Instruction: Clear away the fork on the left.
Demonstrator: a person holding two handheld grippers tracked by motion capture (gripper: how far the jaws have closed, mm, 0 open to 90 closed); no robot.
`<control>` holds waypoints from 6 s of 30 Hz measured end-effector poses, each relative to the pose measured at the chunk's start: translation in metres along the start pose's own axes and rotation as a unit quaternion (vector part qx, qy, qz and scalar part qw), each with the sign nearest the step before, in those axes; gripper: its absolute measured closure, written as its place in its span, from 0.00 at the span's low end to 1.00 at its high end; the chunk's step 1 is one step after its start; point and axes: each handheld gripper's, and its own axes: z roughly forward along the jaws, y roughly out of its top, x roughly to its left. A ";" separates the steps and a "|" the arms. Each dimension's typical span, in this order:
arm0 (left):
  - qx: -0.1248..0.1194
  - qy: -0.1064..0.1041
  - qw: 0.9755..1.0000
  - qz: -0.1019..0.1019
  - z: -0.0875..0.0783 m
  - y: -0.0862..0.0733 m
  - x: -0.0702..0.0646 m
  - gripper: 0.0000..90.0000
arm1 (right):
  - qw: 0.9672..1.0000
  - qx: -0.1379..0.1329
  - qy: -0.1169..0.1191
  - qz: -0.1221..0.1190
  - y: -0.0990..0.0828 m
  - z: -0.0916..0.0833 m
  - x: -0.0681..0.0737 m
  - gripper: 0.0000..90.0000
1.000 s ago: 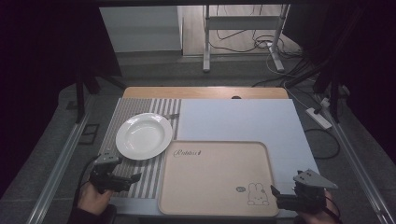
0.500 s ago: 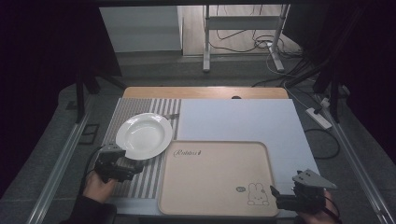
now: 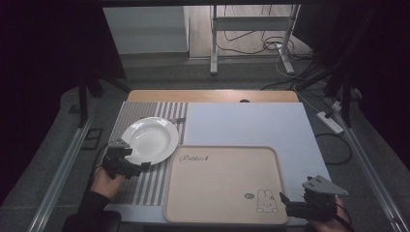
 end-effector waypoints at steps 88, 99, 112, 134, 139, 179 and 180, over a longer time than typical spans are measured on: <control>0.064 0.083 0.993 -0.046 0.094 0.131 0.132 0.99 | 1.000 0.011 0.005 -0.008 0.001 0.003 0.001 0.00; 0.108 0.108 0.986 -0.070 0.115 0.133 0.153 0.99 | 1.000 0.014 0.008 -0.009 0.001 0.003 0.000 0.00; 0.148 0.093 0.983 -0.060 0.115 0.130 0.151 0.99 | 1.000 0.017 0.006 -0.016 0.001 0.003 0.002 0.00; 0.078 0.048 0.996 -0.014 0.109 0.153 0.125 0.57 | 1.000 0.019 0.004 -0.022 0.001 0.004 0.003 0.00; 0.092 0.022 0.995 0.030 0.134 0.166 0.099 0.27 | 1.000 0.018 0.005 -0.022 0.001 0.003 0.003 0.00; 0.152 0.026 0.987 0.044 0.139 0.154 0.136 0.85 | 0.999 0.020 0.006 -0.027 0.001 0.004 0.004 0.00; 0.146 0.020 0.988 0.052 0.137 0.152 0.137 0.87 | 0.999 0.020 0.006 -0.027 0.001 0.004 0.004 0.00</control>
